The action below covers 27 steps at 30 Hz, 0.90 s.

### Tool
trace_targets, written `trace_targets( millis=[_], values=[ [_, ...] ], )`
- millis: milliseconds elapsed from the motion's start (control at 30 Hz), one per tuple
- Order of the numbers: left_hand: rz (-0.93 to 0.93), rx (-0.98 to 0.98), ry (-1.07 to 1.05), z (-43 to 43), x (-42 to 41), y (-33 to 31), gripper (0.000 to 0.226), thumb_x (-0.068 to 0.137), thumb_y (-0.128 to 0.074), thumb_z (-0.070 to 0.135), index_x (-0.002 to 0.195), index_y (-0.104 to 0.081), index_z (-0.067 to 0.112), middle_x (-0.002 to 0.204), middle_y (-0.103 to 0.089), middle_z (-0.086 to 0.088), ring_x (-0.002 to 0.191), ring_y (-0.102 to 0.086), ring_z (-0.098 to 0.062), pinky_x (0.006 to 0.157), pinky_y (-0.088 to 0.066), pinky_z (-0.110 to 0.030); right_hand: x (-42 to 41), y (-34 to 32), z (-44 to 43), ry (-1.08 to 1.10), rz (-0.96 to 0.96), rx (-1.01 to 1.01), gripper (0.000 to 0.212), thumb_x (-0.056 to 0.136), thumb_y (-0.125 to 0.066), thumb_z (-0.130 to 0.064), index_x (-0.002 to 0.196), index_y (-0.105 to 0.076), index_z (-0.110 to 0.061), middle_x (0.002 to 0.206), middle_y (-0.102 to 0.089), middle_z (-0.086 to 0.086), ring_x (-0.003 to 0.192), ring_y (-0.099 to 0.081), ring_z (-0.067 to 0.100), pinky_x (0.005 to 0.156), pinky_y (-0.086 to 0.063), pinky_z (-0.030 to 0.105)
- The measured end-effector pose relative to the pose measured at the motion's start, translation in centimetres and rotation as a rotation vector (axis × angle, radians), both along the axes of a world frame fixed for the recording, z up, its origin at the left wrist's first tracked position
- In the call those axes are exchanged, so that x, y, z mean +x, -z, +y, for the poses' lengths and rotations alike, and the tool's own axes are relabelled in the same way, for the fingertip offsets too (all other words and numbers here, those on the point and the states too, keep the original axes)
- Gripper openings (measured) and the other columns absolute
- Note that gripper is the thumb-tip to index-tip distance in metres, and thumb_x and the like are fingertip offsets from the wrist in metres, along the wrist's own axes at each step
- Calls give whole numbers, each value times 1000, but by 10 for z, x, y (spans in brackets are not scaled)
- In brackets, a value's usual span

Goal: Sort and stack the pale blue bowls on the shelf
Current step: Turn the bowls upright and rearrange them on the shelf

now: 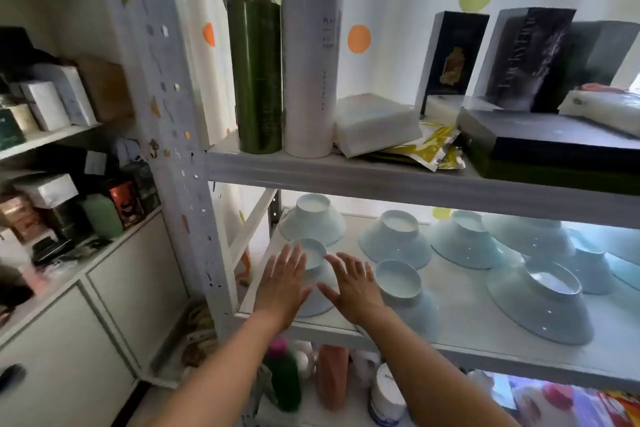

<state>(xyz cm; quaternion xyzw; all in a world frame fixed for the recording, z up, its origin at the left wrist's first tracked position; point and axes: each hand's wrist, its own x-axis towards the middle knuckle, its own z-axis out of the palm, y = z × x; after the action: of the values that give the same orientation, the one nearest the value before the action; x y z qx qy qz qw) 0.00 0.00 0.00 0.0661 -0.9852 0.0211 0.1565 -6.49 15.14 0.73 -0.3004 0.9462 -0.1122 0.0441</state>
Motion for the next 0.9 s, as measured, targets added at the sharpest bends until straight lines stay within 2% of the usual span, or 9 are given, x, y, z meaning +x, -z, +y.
trace_targets(
  millis=[67, 133, 267, 333, 433, 500, 667, 833, 900],
  values=[
    [-158, 80, 44, -8, -7, 13, 64, 101, -34, 35, 153, 0, 19, 161, 10, -2, 148, 11, -22, 111, 14, -35, 3, 5, -9, 18, -45, -7, 101, 63, 6, -85, 149, -3, -33, 159, -5, -4, 147, -5, 20, 120, -1, 47],
    [-137, 114, 56, -17, -12, 22, 61, 102, -35, 26, 153, -2, 20, 161, 9, 0, 149, 10, -21, 116, 9, -35, 2, 17, -16, 56, -67, -4, 78, 85, -14, -72, 150, -2, -31, 159, -6, -3, 147, -6, 20, 120, -3, 44],
    [-44, 232, 85, -34, -23, 30, 41, 98, -45, 21, 139, -39, 20, 154, -28, -4, 145, -22, -23, 119, -20, -38, 2, 38, -33, 121, -101, -110, 69, 95, -34, -55, 151, -4, -26, 159, -9, -3, 147, -12, 18, 121, -12, 37],
    [1, 285, 89, -38, -29, 29, 27, 97, -46, 21, 123, -50, 20, 138, -49, -2, 132, -40, -23, 108, -38, -35, 4, 46, -40, 161, -118, -223, 71, 95, -38, -52, 152, -5, -26, 159, -11, -3, 146, -14, 17, 120, -16, 35],
    [-42, 394, 75, -38, -39, 25, 11, 93, -46, 17, 103, -52, 16, 115, -58, -5, 115, -49, -26, 91, -49, -38, 7, 55, -45, 232, -198, -345, 77, 91, -36, -59, 152, -6, -23, 159, -13, -2, 146, -15, 16, 120, -16, 33],
    [-81, 479, 79, -41, -44, 22, 2, 90, -51, 16, 92, -50, 16, 107, -58, -8, 109, -50, -28, 89, -50, -42, 7, 59, -45, 302, -248, -371, 77, 91, -35, -59, 151, -10, -18, 158, -17, 1, 145, -19, 17, 120, -17, 33],
    [-171, 681, 101, -50, -51, 18, 24, 78, -69, 17, 76, -45, 19, 95, -57, -8, 105, -49, -28, 87, -46, -35, 6, 67, -41, 357, -270, -409, 67, 96, -40, -47, 150, -16, -16, 155, -24, 2, 141, -25, 18, 118, -22, 33],
    [-207, 805, 102, -56, -53, 22, 25, 78, -72, 16, 100, -63, 11, 112, -57, -11, 121, -36, -26, 88, -30, -23, 2, 70, -36, 347, -242, -406, 65, 96, -40, -47, 150, -21, -16, 153, -29, 2, 138, -30, 18, 116, -24, 32],
    [-224, 844, 101, -57, -53, 19, 23, 77, -74, 17, 97, -64, 11, 122, -52, -12, 126, -30, -24, 91, -27, -21, -1, 71, -33, 338, -235, -405, 64, 96, -40, -48, 149, -23, -15, 153, -31, 2, 138, -31, 18, 116, -24, 32]
  ],
)
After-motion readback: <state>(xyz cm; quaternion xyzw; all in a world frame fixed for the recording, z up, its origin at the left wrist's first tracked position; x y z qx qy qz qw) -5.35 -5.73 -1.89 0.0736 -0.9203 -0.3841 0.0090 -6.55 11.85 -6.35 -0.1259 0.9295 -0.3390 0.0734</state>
